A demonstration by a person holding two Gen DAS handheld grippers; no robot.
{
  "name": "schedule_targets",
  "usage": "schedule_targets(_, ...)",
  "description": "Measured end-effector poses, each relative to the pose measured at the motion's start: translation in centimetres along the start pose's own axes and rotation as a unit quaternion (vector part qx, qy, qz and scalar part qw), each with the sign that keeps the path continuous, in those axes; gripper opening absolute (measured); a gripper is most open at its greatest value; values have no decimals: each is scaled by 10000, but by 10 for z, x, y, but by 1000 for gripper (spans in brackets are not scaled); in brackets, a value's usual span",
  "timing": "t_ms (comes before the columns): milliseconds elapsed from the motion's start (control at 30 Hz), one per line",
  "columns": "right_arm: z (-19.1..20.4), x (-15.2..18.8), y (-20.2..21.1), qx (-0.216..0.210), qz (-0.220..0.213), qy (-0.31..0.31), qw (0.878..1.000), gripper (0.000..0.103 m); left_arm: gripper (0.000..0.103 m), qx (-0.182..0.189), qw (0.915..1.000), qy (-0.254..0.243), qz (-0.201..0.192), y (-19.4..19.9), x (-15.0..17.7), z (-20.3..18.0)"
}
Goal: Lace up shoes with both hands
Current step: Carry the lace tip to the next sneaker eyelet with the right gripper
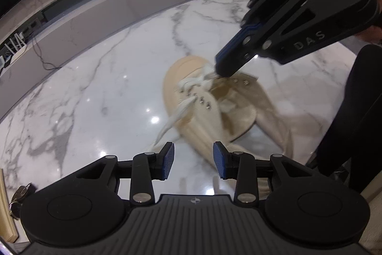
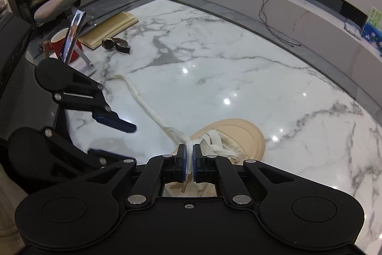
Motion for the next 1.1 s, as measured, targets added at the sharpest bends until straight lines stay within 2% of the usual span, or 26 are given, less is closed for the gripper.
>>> schedule_targets(100,-1,3,4,-52,-85,-33,9999,23,34,37,10000,-12,-74,1,-3,-2)
schedule_targets(267,-1,6,7,-94,-28,55,9999,24,34,92,9998,9,-158,2,-6,-1)
schedule_targets(400,-1,9,7,93,100,256,9996,24,34,129,9998,1,-164,2,-5,-1)
schedule_targets(533,10,12,-1,192,330,840,9957,24,34,236,9996,-38,-125,2,-6,0)
schedule_targets(700,34,14,-14,260,554,1864,9806,24,34,305,9995,-76,-47,1,-5,0)
schedule_targets(800,46,15,-25,293,674,2599,9628,23,34,299,9995,-88,-3,-1,-5,2)
schedule_targets(900,55,19,-39,400,877,3441,9340,23,34,335,9993,-139,8,0,-5,2)
schedule_targets(967,60,22,-50,518,1066,4049,9066,23,34,390,9990,-212,37,-1,-5,2)
schedule_targets(1067,63,21,-58,435,1178,4454,8865,23,34,483,9982,-349,98,-2,-5,1)
schedule_targets(1100,63,21,-58,410,1190,4502,8840,23,34,514,9978,-395,119,-2,-5,0)
Point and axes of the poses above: each gripper's, at about its wrist camera, not at the fingertips, and y roughly against the way its jaws point, z to its left, x to its underside, the point moved 1 cm from there along -y, roughly the way its jaws point, and after that the axes turned 10 degrees about z, right-handed, at the moved point
